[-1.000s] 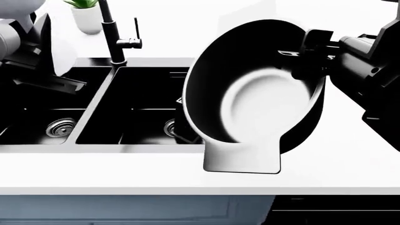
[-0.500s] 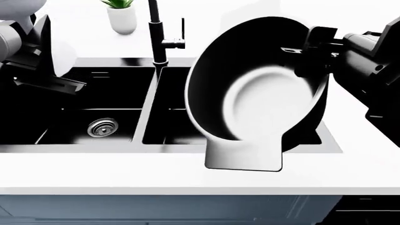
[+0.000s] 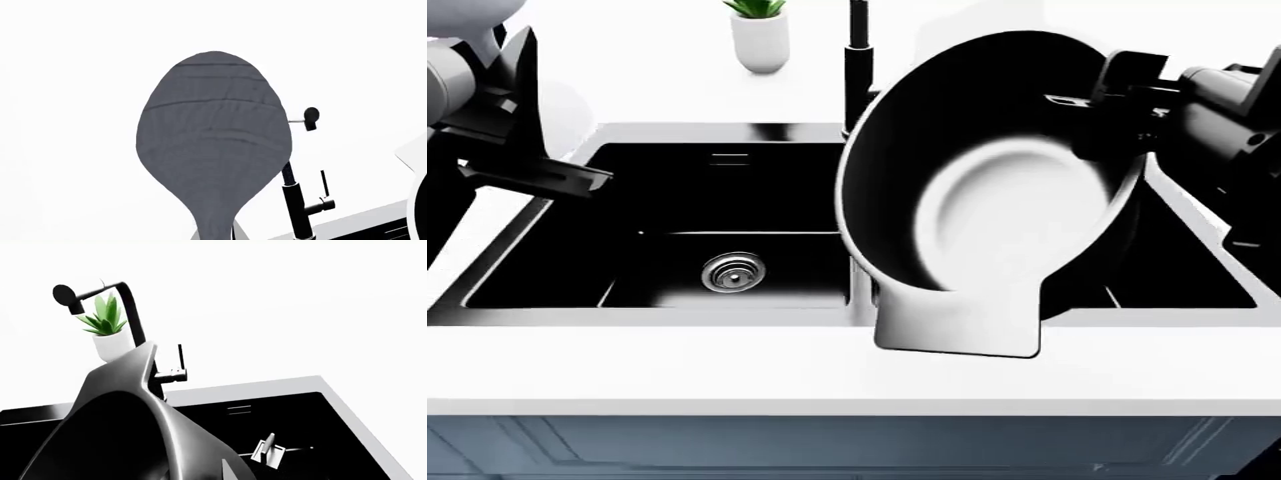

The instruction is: Pick the wine glass and pot and place them in the sink. Then turn on the water.

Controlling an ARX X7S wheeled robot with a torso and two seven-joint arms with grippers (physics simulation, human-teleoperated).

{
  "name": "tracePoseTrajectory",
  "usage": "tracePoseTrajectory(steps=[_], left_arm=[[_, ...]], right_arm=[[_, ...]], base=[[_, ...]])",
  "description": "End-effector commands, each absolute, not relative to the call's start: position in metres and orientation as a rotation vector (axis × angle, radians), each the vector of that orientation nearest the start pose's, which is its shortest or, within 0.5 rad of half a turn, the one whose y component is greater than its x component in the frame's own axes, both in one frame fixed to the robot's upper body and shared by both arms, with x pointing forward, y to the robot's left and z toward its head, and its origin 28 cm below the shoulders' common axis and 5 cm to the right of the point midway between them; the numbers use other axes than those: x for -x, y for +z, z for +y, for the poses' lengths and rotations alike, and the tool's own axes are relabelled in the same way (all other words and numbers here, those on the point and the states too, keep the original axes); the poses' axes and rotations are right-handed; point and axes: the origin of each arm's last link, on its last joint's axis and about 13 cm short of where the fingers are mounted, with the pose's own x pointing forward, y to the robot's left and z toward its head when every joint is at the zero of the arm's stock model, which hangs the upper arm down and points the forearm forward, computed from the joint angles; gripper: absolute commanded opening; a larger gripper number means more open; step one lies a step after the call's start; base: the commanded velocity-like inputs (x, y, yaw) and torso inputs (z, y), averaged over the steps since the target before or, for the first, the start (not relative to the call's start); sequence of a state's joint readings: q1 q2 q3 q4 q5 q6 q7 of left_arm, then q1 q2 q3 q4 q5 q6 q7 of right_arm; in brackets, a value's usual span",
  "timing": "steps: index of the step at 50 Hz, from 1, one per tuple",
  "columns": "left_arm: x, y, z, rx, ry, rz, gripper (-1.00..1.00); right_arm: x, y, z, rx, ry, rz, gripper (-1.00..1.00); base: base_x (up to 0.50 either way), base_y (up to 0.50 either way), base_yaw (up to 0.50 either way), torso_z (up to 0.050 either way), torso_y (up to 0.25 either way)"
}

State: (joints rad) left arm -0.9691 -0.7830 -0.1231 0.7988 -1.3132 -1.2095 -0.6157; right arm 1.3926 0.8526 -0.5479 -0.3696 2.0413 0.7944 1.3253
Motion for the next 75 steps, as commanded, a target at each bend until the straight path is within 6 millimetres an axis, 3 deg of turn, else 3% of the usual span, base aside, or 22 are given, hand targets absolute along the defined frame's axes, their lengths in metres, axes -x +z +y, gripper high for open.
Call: tracePoseTrajectory(steps=[1, 43, 75], left_arm=[[-0.193, 0.314, 0.276, -0.242, -0.043, -0.388, -1.00], [-0.215, 0.333, 0.281, -0.267, -0.011, -0.363, -1.00], [-0.216, 0.332, 0.280, -0.272, -0.012, -0.361, -1.00]], right_arm=[[-0.214, 0.376, -0.141, -0.192, -0.108, -0.058, -1.00], [-0.210, 0.390, -0.171, -0.222, -0.251, -0.092, -1.00], [-0.206, 0.392, -0.174, -0.226, -0.259, -0.108, -1.00]], base=[[0.00, 0.50, 0.00, 0.000, 0.000], [0.00, 0.01, 0.00, 0.001, 0.006], [0.44, 0.00, 0.00, 0.001, 0.008]])
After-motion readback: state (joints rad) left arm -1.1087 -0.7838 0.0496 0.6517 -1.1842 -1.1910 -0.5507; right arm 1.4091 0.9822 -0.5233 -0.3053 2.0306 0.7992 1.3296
